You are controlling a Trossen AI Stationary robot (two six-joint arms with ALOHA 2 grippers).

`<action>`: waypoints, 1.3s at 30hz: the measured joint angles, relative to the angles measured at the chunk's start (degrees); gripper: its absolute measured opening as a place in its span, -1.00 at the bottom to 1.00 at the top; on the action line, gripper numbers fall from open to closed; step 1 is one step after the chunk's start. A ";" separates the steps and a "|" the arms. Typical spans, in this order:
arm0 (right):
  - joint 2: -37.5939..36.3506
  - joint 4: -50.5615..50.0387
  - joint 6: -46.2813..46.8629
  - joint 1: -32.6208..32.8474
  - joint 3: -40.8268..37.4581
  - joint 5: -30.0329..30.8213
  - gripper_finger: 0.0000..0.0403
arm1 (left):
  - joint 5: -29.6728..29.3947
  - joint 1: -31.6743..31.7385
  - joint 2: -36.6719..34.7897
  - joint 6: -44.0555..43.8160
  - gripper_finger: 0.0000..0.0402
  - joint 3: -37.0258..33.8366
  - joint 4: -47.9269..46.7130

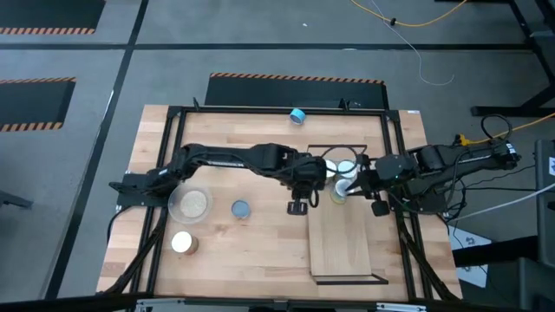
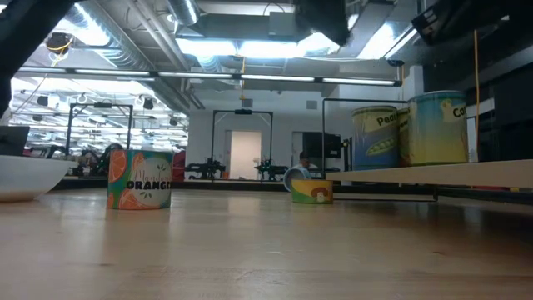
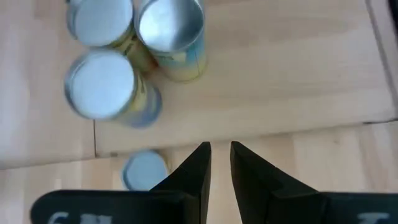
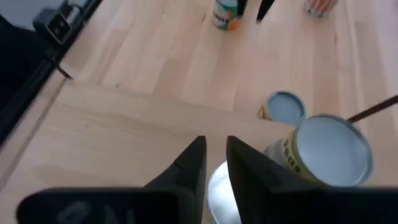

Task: Pick and place cans onto a shelf
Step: Put the orange can onto the shelf aligned with the light blue can

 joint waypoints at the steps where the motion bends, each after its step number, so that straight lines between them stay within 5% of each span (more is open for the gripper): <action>1: 0.22 0.25 -1.01 0.00 -0.02 -0.05 -0.66 | 0.03 -0.25 -0.82 -1.40 -0.73 -0.05 -2.55; 11: 1.86 3.77 -1.85 -0.04 -0.08 -0.07 -0.66 | -2.01 -6.95 -6.98 -16.90 -0.73 -0.10 -21.34; 18: 2.79 3.84 -1.83 -0.04 -0.04 -0.14 -0.66 | -7.76 -16.13 -13.00 -34.87 -0.73 -3.81 -22.86; 26: 3.11 3.72 -1.93 -0.04 -0.06 -0.14 -0.66 | -13.15 -26.92 -24.72 -61.93 -0.73 -24.33 -22.89; 32: 3.11 3.69 -3.32 -0.04 -0.06 -0.13 -0.66 | -7.25 -34.02 -35.45 -90.00 -0.73 -42.19 -21.79; 39: 3.11 3.72 -3.35 -0.04 -0.06 -0.12 -0.66 | -0.34 -39.77 -39.16 -113.31 -0.73 -51.88 -16.69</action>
